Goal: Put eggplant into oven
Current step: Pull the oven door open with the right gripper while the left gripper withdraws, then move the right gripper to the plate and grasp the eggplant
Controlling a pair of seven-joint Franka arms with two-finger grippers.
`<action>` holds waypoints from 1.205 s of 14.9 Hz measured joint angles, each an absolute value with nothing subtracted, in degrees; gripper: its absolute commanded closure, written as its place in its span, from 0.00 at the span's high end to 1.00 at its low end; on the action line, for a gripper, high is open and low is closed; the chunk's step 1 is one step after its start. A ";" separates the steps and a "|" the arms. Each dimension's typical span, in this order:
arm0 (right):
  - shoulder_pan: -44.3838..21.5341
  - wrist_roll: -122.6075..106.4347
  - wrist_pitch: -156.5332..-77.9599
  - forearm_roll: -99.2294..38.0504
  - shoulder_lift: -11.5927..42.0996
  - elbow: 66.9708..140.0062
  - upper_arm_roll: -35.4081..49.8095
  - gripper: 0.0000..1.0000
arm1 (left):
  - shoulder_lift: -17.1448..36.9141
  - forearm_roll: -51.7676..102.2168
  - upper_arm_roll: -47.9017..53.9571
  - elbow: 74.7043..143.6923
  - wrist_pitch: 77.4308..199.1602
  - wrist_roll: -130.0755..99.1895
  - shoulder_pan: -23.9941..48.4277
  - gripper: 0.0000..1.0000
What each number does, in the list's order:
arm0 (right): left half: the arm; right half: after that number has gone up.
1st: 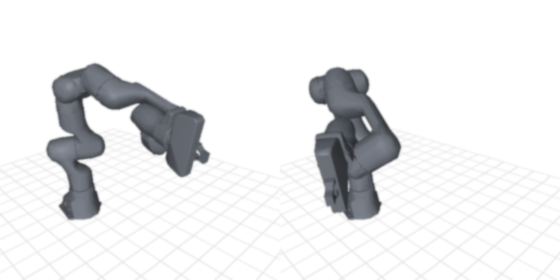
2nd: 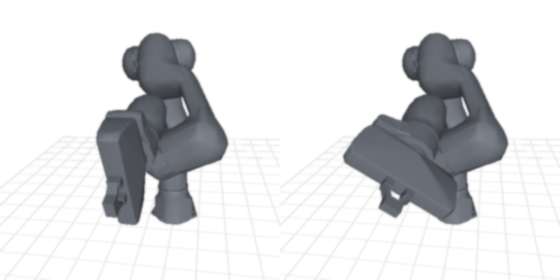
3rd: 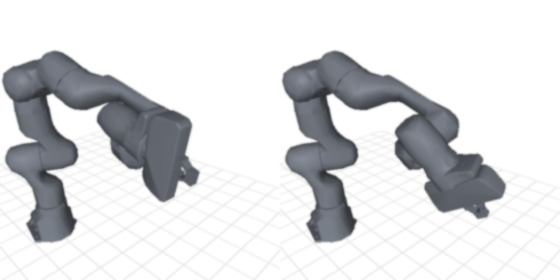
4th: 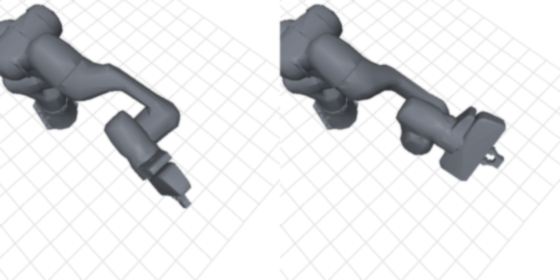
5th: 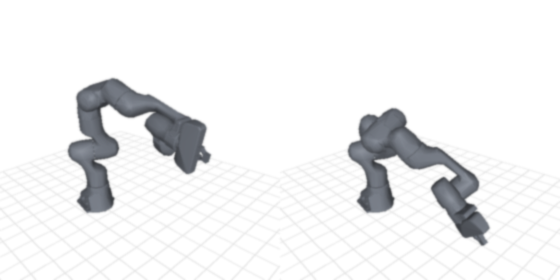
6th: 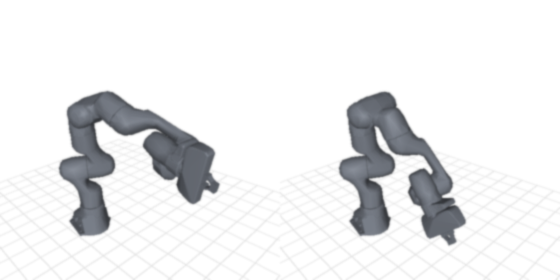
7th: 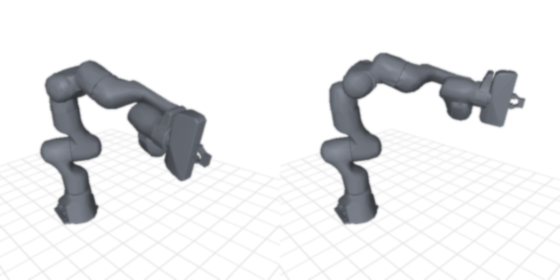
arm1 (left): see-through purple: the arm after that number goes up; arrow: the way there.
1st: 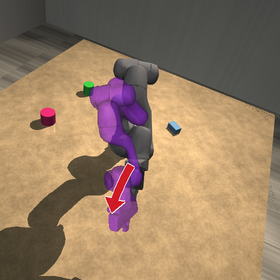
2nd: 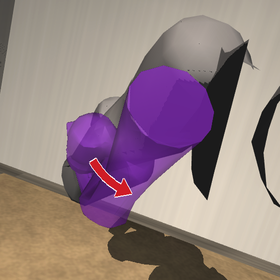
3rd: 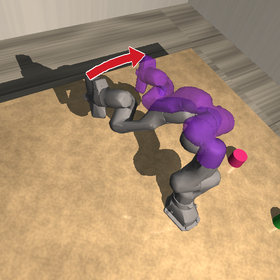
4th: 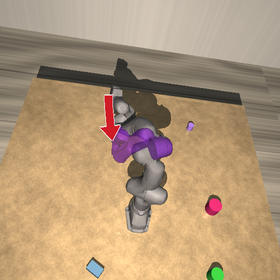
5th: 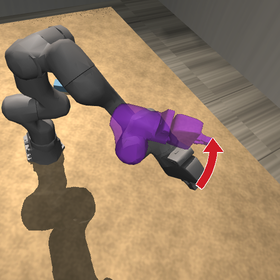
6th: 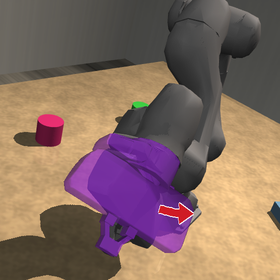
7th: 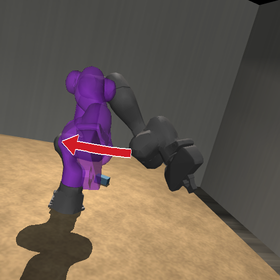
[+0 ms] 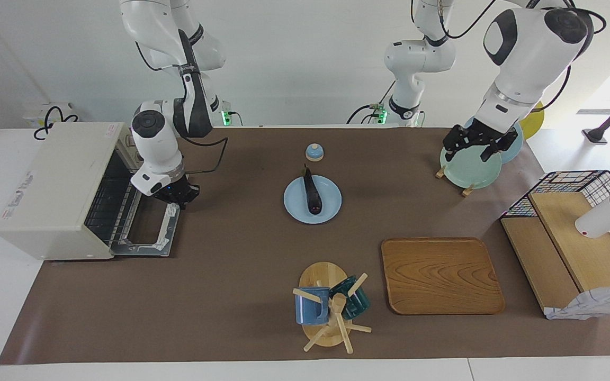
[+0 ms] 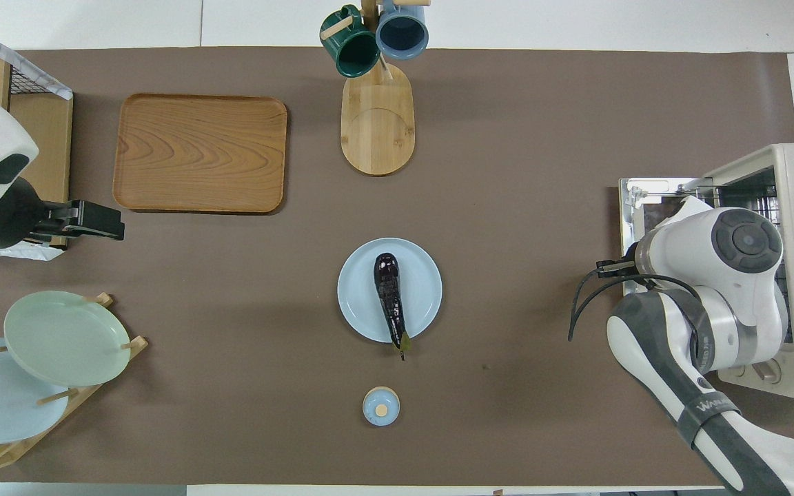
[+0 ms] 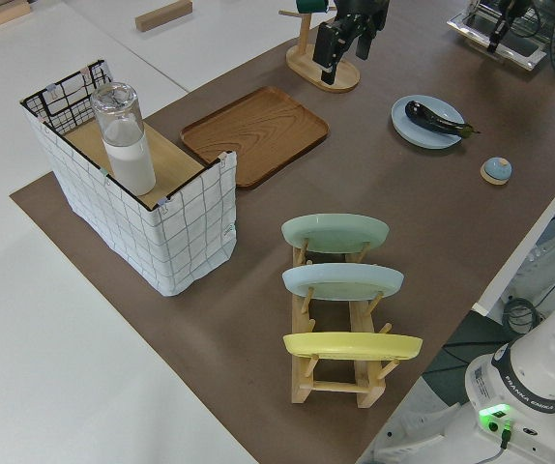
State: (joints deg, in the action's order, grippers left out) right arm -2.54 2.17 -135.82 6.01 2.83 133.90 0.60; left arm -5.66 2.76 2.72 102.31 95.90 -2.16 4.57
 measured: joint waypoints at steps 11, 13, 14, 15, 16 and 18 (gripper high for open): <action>-23.61 20.11 -128.68 1.94 4.62 120.61 0.43 1.00 | -6.17 1.29 5.08 102.38 95.97 -1.10 0.00 1.00; -27.11 22.66 -128.64 -1.61 5.93 117.40 0.40 1.00 | -5.14 1.29 5.16 101.18 95.83 -1.08 -0.33 1.00; -29.13 25.27 -128.32 -2.55 6.65 115.57 0.39 1.00 | -4.24 1.29 5.19 99.88 95.68 -1.07 -0.35 1.00; -31.52 28.87 -127.13 -2.94 7.58 113.28 0.39 1.00 | -3.15 1.26 5.29 98.52 95.63 -1.07 -0.35 1.00; -34.13 33.13 -125.16 -2.96 8.98 110.26 0.39 1.00 | -2.32 1.19 5.41 97.55 95.62 -1.07 -0.35 1.00; -39.55 42.49 -120.42 -1.53 14.14 101.34 0.42 1.00 | -1.70 1.13 5.55 97.24 95.61 -1.07 -0.35 1.00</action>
State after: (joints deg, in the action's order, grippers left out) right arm -39.55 42.49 -120.42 -1.53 14.14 101.34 0.42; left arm -1.70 1.13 5.55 97.24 95.61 -1.07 -0.35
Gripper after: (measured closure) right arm 0.000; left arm 0.000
